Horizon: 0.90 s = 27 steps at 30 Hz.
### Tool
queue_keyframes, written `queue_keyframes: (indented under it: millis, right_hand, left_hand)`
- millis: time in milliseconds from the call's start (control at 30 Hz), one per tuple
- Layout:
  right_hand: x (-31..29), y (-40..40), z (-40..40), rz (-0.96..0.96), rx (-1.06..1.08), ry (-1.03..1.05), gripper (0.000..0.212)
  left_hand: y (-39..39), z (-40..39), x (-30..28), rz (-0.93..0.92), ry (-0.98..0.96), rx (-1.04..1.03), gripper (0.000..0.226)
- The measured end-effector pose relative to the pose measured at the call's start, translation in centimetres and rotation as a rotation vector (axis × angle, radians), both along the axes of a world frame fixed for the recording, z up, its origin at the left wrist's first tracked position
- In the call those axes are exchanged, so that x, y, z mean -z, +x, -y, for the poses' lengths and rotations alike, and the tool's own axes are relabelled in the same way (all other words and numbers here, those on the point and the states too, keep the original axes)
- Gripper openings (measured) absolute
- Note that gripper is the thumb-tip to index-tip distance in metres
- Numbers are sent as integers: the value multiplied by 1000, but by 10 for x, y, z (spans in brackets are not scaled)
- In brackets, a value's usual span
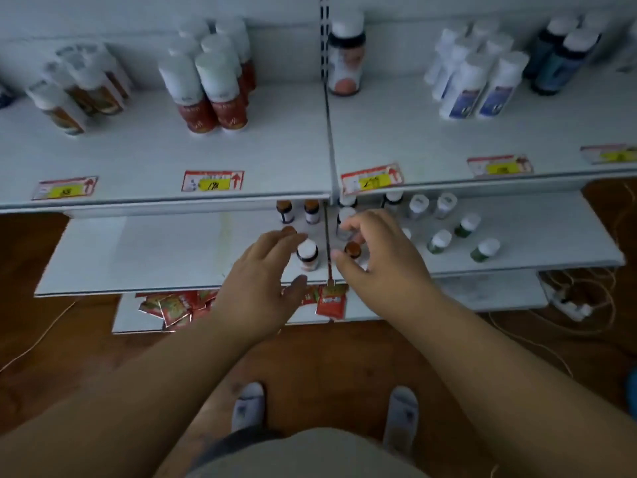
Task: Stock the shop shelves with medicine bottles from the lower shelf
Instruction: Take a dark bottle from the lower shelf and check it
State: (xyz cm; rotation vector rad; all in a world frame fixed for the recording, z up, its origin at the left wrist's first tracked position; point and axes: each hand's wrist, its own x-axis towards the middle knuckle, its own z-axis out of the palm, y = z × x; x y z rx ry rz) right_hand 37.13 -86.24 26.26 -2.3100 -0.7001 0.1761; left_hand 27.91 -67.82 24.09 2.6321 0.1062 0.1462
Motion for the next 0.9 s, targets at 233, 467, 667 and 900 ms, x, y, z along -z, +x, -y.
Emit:
queue_keyframes:
  millis: [233, 467, 667, 900]
  right_hand:
    - [112, -47, -84, -130, 229, 20, 47]
    - [266, -12, -117, -232, 311, -43, 76]
    - [366, 34, -133, -67, 339, -45, 93]
    - [407, 70, -154, 13, 273, 68, 88]
  left_hand:
    - [-9, -88, 69, -100, 1, 113, 64]
    - [11, -106, 201, -186, -160, 31, 64]
    - [37, -99, 303, -178, -246, -40, 65]
    - [72, -95, 348, -99, -291, -100, 56]
